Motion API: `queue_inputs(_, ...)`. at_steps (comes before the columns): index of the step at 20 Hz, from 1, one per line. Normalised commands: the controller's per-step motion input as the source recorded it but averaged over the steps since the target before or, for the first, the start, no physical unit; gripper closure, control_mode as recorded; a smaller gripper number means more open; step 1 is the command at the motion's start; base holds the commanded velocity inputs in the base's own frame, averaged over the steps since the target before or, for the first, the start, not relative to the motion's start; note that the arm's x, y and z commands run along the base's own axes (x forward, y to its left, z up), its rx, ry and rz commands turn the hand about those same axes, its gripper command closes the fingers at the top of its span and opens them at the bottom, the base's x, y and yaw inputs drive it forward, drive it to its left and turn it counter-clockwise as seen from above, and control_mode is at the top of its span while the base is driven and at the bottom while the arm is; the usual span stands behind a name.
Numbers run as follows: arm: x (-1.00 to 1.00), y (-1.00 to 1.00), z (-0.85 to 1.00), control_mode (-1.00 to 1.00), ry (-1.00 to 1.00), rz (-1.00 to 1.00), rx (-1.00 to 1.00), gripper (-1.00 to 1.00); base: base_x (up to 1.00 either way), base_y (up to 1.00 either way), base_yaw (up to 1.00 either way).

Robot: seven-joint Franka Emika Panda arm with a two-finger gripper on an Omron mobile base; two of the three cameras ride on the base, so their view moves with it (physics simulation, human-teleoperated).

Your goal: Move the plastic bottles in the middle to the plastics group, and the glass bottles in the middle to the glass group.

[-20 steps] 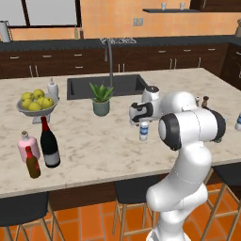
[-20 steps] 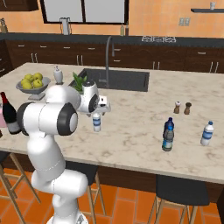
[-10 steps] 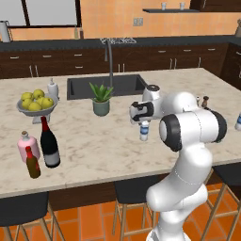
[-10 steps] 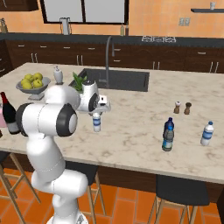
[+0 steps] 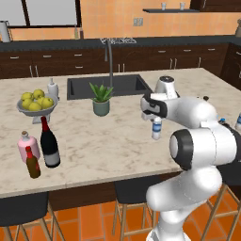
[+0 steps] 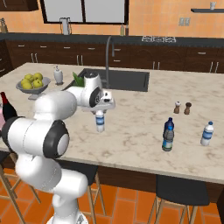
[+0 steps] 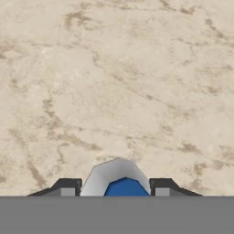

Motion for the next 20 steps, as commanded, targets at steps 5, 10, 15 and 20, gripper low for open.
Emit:
queue_inputs(5,-0.40,-0.52,0.47,-1.00,0.00,0.00,-0.12,1.00,0.00,0.00,0.00)
queue_inputs(10,-0.38,-0.57,0.29,-1.00,0.00,0.00,-0.16,1.00,0.00,0.00,0.00)
queue_inputs(15,-0.35,-0.63,0.15,-1.00,0.00,0.00,-0.12,1.00,0.00,0.00,0.00)
queue_inputs(20,-0.54,-0.66,0.02,-1.00,0.00,-0.03,-0.01,1.00,0.00,0.00,0.00)
